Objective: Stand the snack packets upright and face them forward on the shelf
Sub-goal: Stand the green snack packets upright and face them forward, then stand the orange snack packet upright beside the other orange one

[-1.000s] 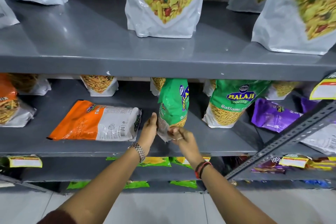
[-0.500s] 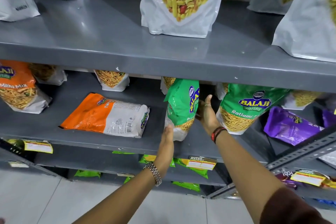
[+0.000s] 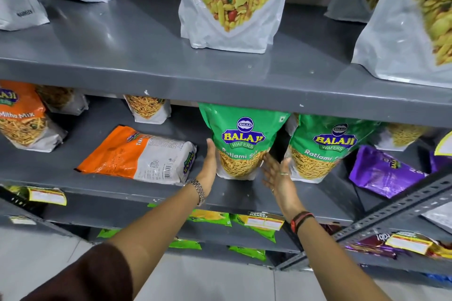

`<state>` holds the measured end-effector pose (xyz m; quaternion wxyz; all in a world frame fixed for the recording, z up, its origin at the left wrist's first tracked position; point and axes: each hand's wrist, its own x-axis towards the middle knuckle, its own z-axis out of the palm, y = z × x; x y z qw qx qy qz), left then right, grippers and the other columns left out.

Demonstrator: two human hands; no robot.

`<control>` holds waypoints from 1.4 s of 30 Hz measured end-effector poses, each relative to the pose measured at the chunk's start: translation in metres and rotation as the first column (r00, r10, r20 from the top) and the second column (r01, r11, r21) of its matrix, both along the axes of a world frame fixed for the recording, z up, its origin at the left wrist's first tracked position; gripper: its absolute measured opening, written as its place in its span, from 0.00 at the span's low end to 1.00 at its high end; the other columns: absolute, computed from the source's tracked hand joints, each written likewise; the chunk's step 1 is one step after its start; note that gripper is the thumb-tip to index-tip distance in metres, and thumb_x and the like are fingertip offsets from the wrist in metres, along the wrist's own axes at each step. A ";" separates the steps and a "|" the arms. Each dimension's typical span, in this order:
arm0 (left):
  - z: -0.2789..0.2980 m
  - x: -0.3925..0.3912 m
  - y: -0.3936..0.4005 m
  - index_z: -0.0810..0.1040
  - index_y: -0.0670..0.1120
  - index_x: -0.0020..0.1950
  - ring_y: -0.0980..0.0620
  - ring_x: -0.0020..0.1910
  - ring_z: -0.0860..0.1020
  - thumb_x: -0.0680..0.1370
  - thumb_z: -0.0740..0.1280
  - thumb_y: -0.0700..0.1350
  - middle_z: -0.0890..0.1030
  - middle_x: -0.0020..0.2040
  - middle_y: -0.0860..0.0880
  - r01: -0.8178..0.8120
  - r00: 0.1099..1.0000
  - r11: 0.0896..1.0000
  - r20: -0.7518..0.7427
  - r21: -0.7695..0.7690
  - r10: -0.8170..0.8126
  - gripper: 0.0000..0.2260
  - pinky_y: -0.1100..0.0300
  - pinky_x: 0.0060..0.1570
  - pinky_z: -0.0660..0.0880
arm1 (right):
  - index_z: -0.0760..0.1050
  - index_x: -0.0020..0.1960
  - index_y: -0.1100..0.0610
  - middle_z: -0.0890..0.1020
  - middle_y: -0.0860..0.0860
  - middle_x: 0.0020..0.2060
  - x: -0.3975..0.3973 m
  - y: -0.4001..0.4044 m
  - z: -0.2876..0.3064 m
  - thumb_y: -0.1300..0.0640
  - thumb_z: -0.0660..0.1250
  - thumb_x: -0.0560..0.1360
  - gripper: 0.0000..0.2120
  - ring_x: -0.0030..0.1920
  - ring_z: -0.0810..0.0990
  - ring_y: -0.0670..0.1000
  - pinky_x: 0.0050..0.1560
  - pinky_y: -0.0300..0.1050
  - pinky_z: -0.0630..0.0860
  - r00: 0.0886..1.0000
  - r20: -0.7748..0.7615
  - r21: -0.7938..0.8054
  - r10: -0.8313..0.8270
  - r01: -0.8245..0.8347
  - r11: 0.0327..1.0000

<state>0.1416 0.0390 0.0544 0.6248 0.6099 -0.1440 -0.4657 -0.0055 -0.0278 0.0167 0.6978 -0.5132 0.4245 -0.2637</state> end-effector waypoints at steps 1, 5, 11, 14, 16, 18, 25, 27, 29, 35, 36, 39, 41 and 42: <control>-0.002 0.003 -0.002 0.60 0.46 0.74 0.51 0.74 0.63 0.81 0.41 0.56 0.64 0.75 0.47 -0.004 1.000 1.000 -0.019 0.019 0.004 0.26 0.65 0.62 0.60 | 0.58 0.73 0.53 0.62 0.51 0.74 -0.001 0.001 -0.001 0.41 0.33 0.77 0.32 0.74 0.62 0.55 0.73 0.54 0.57 1.000 -0.010 0.007 0.001 -0.001 1.000; -0.010 0.006 0.012 0.59 0.45 0.75 0.50 0.75 0.61 0.80 0.42 0.59 0.61 0.76 0.47 0.013 0.999 0.999 -0.051 0.051 -0.011 0.28 0.58 0.71 0.57 | 0.71 0.61 0.55 0.75 0.57 0.64 -0.007 0.013 -0.004 0.49 0.53 0.79 0.17 0.60 0.75 0.55 0.60 0.52 0.71 0.985 -0.170 -0.011 -0.036 0.034 0.999; -0.041 0.019 0.075 0.60 0.43 0.74 0.44 0.73 0.64 0.81 0.51 0.50 0.65 0.74 0.43 -0.040 0.984 0.986 -0.164 0.162 0.067 0.23 0.50 0.70 0.60 | 0.75 0.57 0.60 0.80 0.55 0.52 0.020 0.039 -0.002 0.60 0.58 0.78 0.11 0.48 0.78 0.50 0.47 0.42 0.76 0.954 -0.248 -0.042 0.170 -0.186 0.982; -0.050 0.040 0.112 0.61 0.40 0.73 0.42 0.69 0.68 0.81 0.53 0.47 0.66 0.73 0.38 -0.113 0.969 0.978 -0.196 0.177 0.147 0.21 0.51 0.70 0.62 | 0.75 0.55 0.61 0.80 0.56 0.52 0.064 0.052 0.006 0.65 0.58 0.76 0.11 0.49 0.78 0.47 0.55 0.47 0.75 0.943 -0.217 -0.225 0.252 -0.299 0.927; -0.052 0.062 0.132 0.60 0.40 0.73 0.40 0.70 0.67 0.81 0.54 0.46 0.66 0.72 0.37 -0.164 0.961 0.969 -0.191 0.185 0.199 0.22 0.51 0.69 0.63 | 0.76 0.54 0.64 0.80 0.56 0.49 0.097 0.057 0.013 0.69 0.59 0.75 0.12 0.42 0.78 0.34 0.52 0.36 0.74 0.948 -0.192 -0.396 0.253 -0.310 0.864; -0.051 0.089 0.148 0.58 0.39 0.74 0.40 0.70 0.68 0.81 0.54 0.47 0.67 0.71 0.37 -0.225 0.947 0.957 -0.189 0.183 0.259 0.23 0.51 0.68 0.65 | 0.76 0.53 0.67 0.79 0.54 0.47 0.133 0.061 0.017 0.72 0.57 0.73 0.13 0.36 0.76 0.28 0.45 0.24 0.71 0.939 -0.210 -0.494 0.272 -0.343 0.799; -0.060 0.173 0.167 0.63 0.35 0.71 0.40 0.63 0.73 0.81 0.55 0.45 0.71 0.68 0.35 -0.230 0.930 0.956 -0.247 0.181 0.271 0.21 0.52 0.62 0.70 | 0.74 0.62 0.58 0.81 0.58 0.58 0.256 0.060 0.030 0.56 0.59 0.77 0.15 0.59 0.78 0.56 0.60 0.48 0.72 0.785 -0.594 -0.545 0.177 -0.554 0.630; -0.065 0.185 0.168 0.70 0.37 0.63 0.46 0.45 0.77 0.80 0.56 0.45 0.78 0.53 0.38 -0.183 0.939 0.963 -0.255 0.199 0.232 0.16 0.57 0.45 0.73 | 0.72 0.64 0.57 0.78 0.61 0.62 0.285 0.048 0.028 0.48 0.54 0.78 0.20 0.62 0.76 0.61 0.60 0.50 0.71 0.593 -0.789 -0.400 0.159 -0.694 0.599; -0.074 0.200 0.167 0.73 0.40 0.50 0.52 0.35 0.77 0.80 0.58 0.45 0.79 0.39 0.45 -0.140 0.942 0.968 -0.272 0.209 0.195 0.09 0.62 0.34 0.73 | 0.69 0.66 0.60 0.74 0.63 0.65 0.313 0.042 0.023 0.46 0.47 0.79 0.24 0.63 0.74 0.62 0.60 0.50 0.70 0.406 -0.897 -0.233 0.174 -0.768 0.597; -0.080 0.224 0.168 0.70 0.46 0.30 0.58 0.23 0.72 0.73 0.62 0.40 0.74 0.24 0.53 0.038 0.911 0.998 -0.411 0.043 -0.017 0.11 0.66 0.25 0.67 | 0.70 0.64 0.66 0.74 0.61 0.65 0.327 0.027 0.017 0.55 0.57 0.78 0.20 0.62 0.75 0.61 0.59 0.48 0.72 0.293 -0.950 -0.124 0.105 -0.667 0.734; -0.081 0.227 0.169 0.71 0.46 0.32 0.56 0.29 0.73 0.74 0.62 0.40 0.75 0.29 0.51 0.019 0.912 0.998 -0.410 0.052 0.004 0.10 0.64 0.30 0.69 | 0.71 0.64 0.65 0.75 0.61 0.65 0.324 0.027 0.019 0.55 0.60 0.77 0.20 0.62 0.75 0.60 0.58 0.47 0.71 0.300 -0.949 -0.128 0.095 -0.646 0.753; -0.085 0.233 0.172 0.70 0.46 0.42 0.50 0.39 0.75 0.78 0.60 0.43 0.76 0.41 0.47 -0.064 0.946 0.997 -0.316 0.043 0.075 0.05 0.62 0.36 0.74 | 0.75 0.60 0.63 0.78 0.58 0.61 0.311 0.023 0.022 0.56 0.64 0.74 0.17 0.60 0.76 0.58 0.54 0.43 0.72 0.394 -0.918 -0.207 0.040 -0.565 0.799; -0.081 0.236 0.175 0.70 0.43 0.53 0.46 0.48 0.78 0.81 0.56 0.42 0.77 0.50 0.44 -0.093 0.957 0.996 -0.275 0.005 0.091 0.05 0.62 0.44 0.76 | 0.79 0.50 0.61 0.81 0.57 0.50 0.298 0.028 0.024 0.59 0.63 0.73 0.10 0.51 0.78 0.57 0.43 0.36 0.75 0.494 -0.870 -0.283 -0.011 -0.480 0.830; -0.078 0.237 0.176 0.69 0.42 0.55 0.45 0.50 0.77 0.81 0.56 0.41 0.77 0.53 0.43 -0.108 0.957 0.994 -0.273 -0.020 0.099 0.06 0.61 0.49 0.75 | 0.78 0.42 0.59 0.80 0.57 0.40 0.291 0.033 0.026 0.61 0.63 0.72 0.06 0.42 0.78 0.56 0.31 0.34 0.74 0.571 -0.821 -0.309 -0.031 -0.397 0.864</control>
